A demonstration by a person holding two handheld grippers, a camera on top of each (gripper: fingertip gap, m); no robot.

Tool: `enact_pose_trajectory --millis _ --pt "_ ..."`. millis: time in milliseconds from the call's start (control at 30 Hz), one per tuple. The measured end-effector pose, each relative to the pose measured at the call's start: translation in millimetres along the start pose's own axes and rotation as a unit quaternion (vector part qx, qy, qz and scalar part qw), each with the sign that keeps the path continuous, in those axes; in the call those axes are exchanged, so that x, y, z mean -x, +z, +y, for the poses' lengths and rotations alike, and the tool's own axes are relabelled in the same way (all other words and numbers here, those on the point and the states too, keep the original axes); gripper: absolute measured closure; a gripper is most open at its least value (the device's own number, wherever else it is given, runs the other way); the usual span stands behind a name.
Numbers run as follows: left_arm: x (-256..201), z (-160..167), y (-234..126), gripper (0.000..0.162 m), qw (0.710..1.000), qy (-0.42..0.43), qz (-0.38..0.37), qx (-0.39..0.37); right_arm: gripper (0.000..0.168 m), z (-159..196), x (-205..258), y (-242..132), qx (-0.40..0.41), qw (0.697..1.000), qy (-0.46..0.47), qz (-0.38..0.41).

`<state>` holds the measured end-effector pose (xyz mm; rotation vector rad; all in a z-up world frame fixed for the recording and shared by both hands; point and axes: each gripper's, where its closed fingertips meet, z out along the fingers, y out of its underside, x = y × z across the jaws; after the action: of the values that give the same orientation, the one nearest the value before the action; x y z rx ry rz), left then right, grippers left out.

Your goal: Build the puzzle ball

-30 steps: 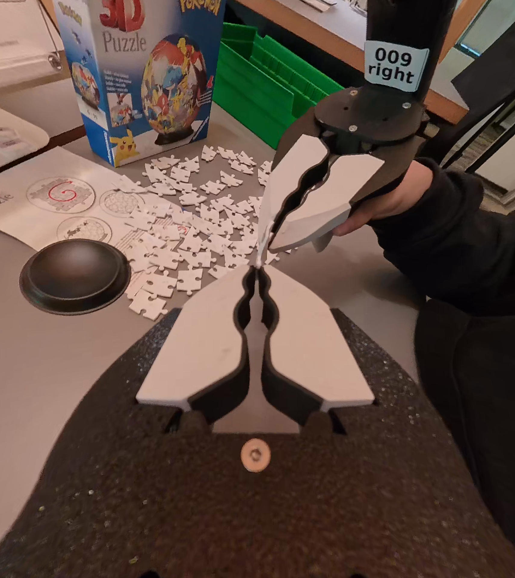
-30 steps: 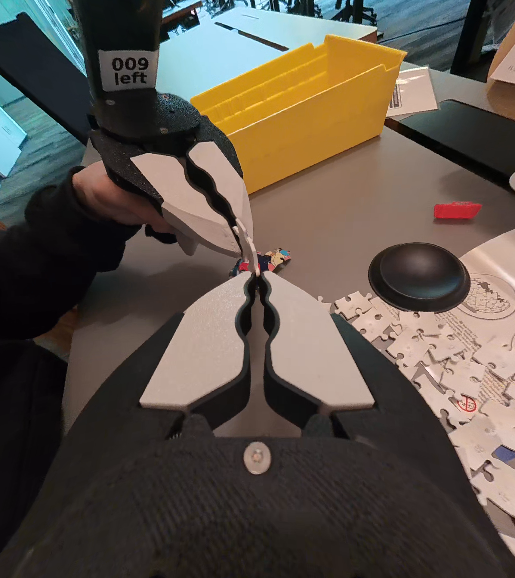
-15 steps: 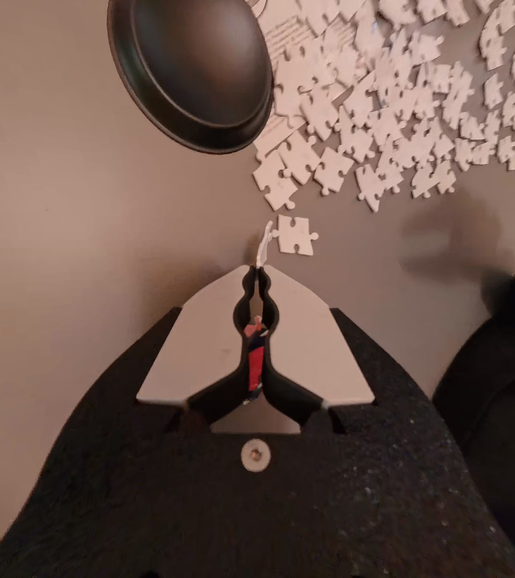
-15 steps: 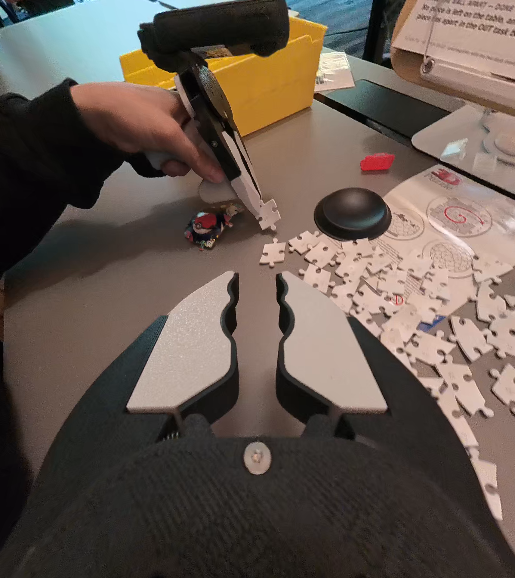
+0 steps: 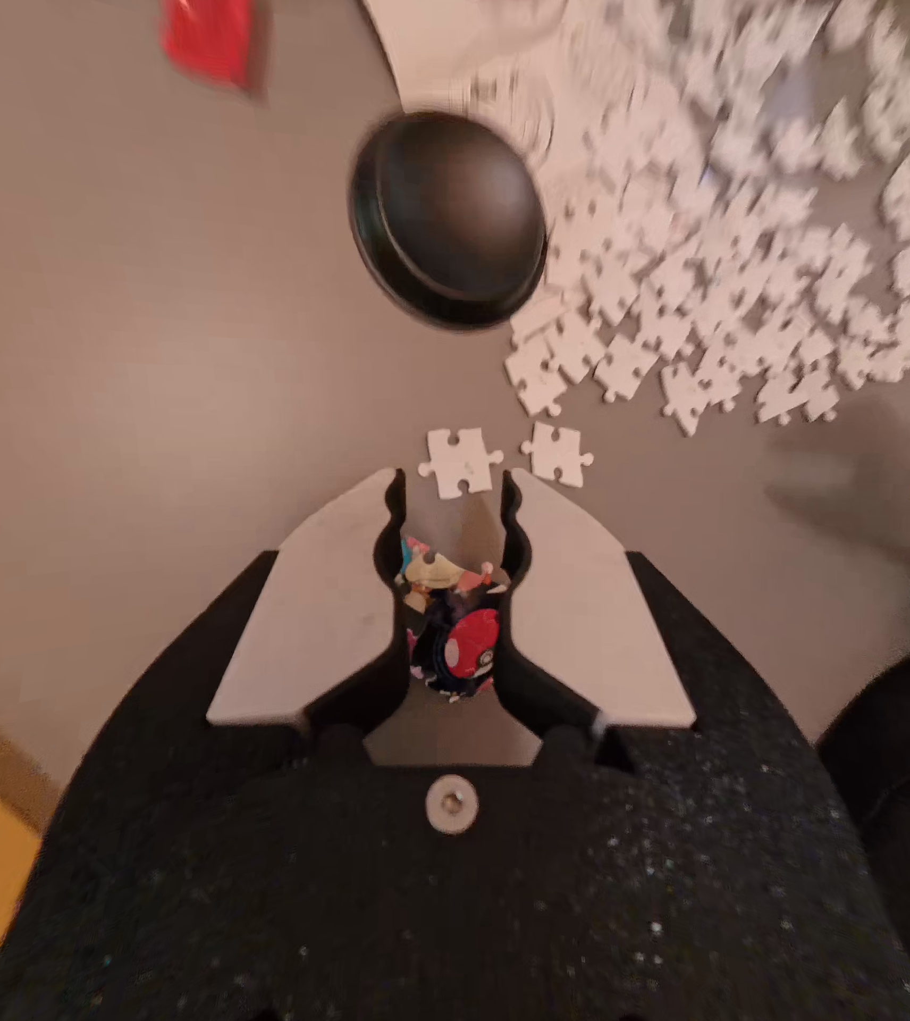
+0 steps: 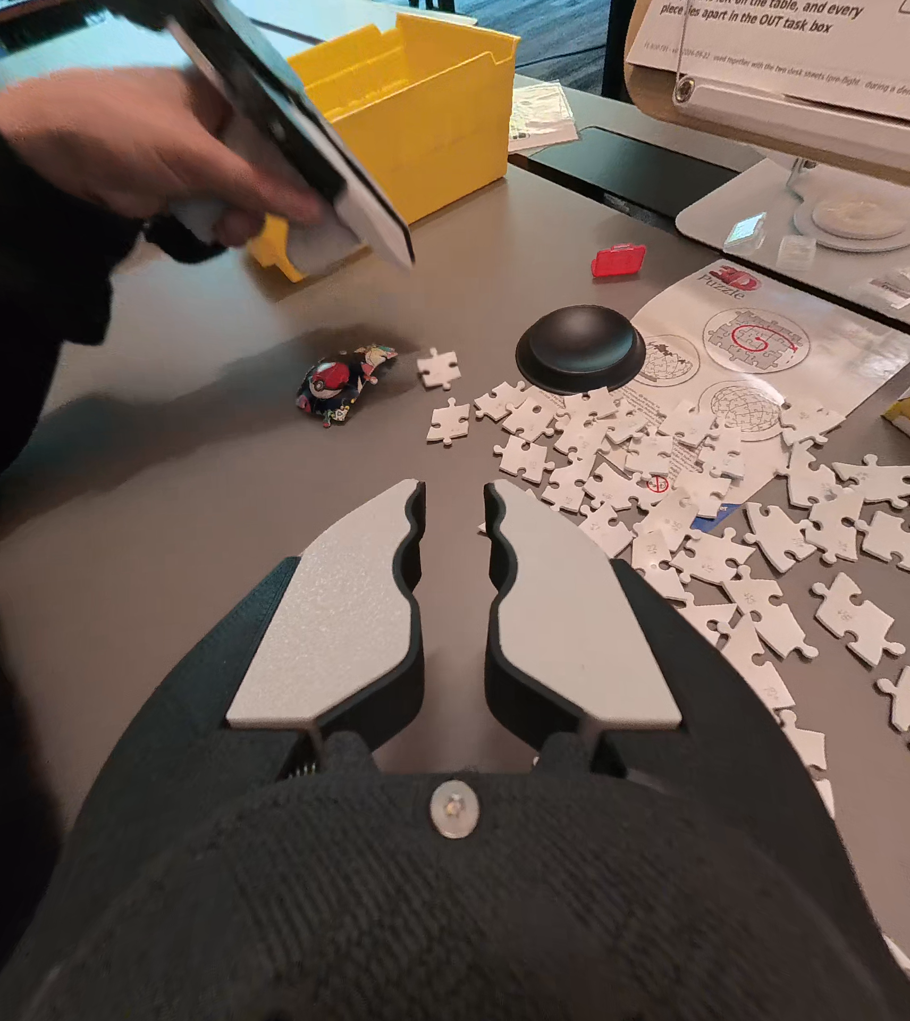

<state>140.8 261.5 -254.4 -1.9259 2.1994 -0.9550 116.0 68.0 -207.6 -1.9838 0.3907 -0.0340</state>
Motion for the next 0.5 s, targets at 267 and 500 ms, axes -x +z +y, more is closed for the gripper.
enact_pose_trajectory --millis 267,500 --pt "123.4 -76.3 -185.9 0.134 0.936 0.024 -0.210 -0.282 0.149 -6.2 -0.4 -6.9 -0.032 0.999 -0.031 0.013" --pt "242.5 -74.7 -143.5 0.115 0.965 0.055 -0.204 -0.155 0.149 -12.8 -4.9 -10.7 -0.060 0.995 -0.077 0.024"
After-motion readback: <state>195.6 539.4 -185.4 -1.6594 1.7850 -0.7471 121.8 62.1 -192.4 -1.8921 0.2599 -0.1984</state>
